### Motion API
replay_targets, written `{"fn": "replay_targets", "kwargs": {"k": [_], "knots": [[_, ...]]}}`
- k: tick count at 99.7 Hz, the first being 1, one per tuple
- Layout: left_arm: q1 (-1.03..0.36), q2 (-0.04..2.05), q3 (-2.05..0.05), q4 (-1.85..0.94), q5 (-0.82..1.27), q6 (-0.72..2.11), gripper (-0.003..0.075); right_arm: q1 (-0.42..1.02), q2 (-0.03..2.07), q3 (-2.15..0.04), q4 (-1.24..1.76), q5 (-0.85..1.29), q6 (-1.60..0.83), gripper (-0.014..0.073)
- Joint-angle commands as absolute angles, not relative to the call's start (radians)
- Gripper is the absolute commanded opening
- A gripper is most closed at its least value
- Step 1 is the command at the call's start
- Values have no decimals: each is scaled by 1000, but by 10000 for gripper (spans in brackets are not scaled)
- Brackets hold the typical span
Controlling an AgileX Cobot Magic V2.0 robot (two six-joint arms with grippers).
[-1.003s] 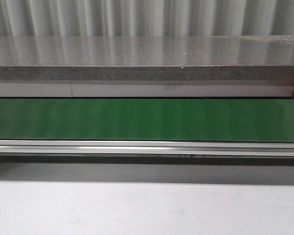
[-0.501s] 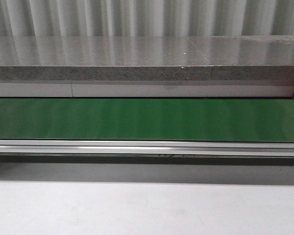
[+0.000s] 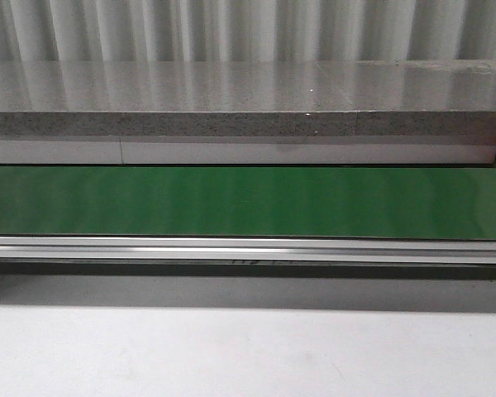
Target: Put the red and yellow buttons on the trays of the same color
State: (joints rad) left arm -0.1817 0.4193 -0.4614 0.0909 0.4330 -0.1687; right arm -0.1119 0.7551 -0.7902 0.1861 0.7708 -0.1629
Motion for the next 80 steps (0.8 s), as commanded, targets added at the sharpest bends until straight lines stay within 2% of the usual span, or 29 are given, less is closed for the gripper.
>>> {"fn": "replay_targets", "kwargs": {"k": [1,6,45,50,57,69,74,80], "knots": [[-189,425,-491,89,352,-171,-19,-112,748,-814,188,730,-174,13],[-189,425,-491,89,352,-171,-19,-112,748,-814,188,730,-174,-73],[-189,427,-491,91,352,-171,0,-112,748,-814,188,732,-173,-65],[-189,427,-491,91,352,-171,48,-112,748,-814,188,732,-173,-65],[-189,427,-491,91,352,-171,167,-112,748,-814,188,732,-173,-65],[-189,428,-491,91,355,-194,460,-112,748,-814,188,732,-173,-65],[-189,432,-491,91,360,-222,538,-112,748,-814,188,732,-173,-65],[-186,443,-495,91,360,-272,582,-112,748,-814,188,732,-173,-65]]}}
